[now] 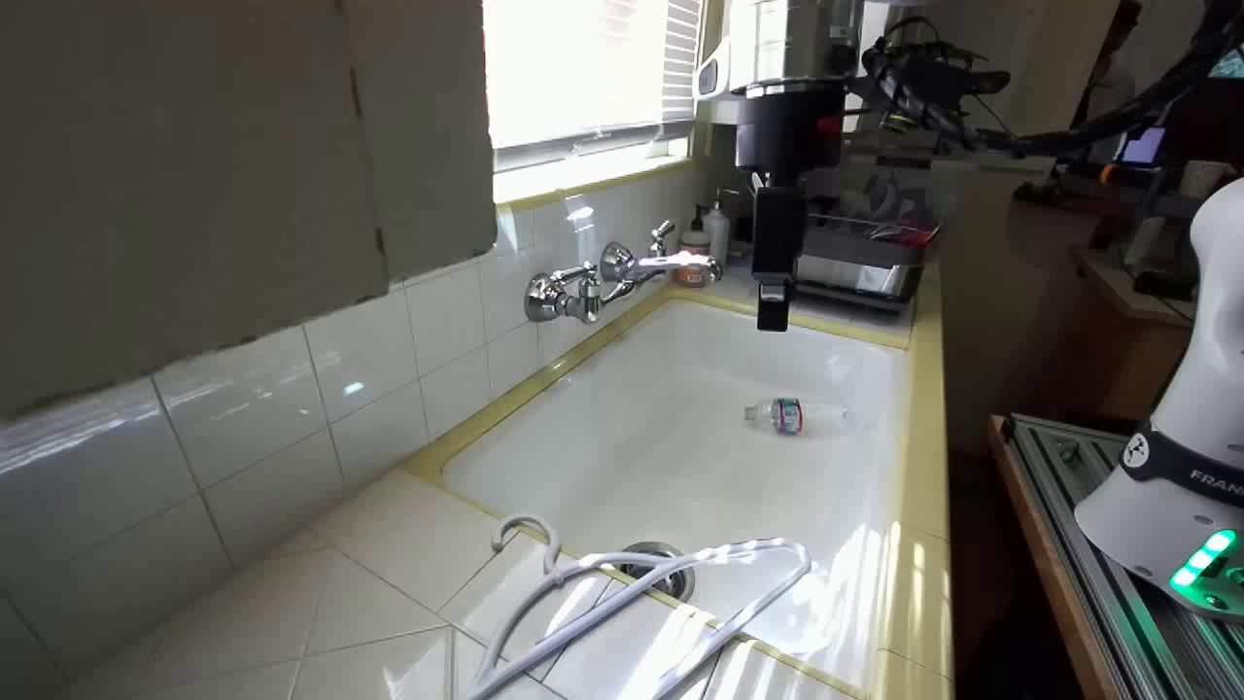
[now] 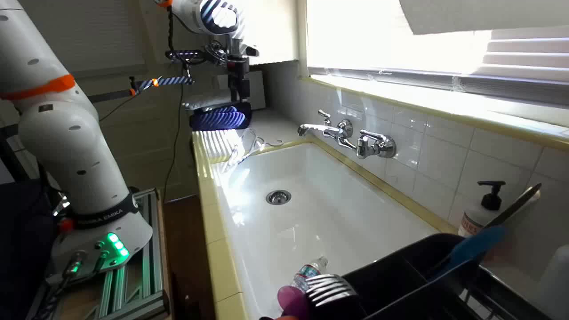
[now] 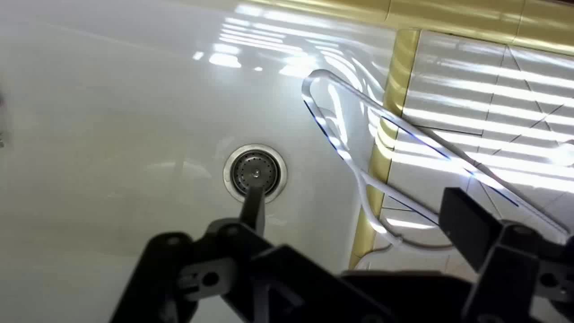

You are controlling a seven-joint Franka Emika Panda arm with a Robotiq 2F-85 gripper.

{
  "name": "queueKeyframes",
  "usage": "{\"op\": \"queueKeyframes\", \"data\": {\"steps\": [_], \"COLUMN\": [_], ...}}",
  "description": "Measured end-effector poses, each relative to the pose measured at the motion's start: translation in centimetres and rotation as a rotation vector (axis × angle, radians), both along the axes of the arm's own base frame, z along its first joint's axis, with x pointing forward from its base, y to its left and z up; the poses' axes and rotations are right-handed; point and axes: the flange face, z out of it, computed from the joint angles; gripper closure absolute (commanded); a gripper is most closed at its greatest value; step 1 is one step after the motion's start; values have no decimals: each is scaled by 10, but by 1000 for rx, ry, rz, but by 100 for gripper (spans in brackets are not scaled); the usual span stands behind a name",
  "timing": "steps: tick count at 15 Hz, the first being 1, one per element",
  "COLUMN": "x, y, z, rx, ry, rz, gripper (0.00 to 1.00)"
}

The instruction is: Hang the hanger on the side of the cabinet

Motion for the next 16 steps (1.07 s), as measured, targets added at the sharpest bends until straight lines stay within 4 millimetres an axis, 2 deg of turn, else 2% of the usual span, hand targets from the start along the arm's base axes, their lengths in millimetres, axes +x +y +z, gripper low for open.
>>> {"op": "queueKeyframes", "data": {"steps": [11, 16], "x": [-1, -12], "y": [2, 21], "z": [-2, -30], "rx": [1, -9], "ry": [5, 65], "rz": [9, 60], "gripper": [0, 0]}}
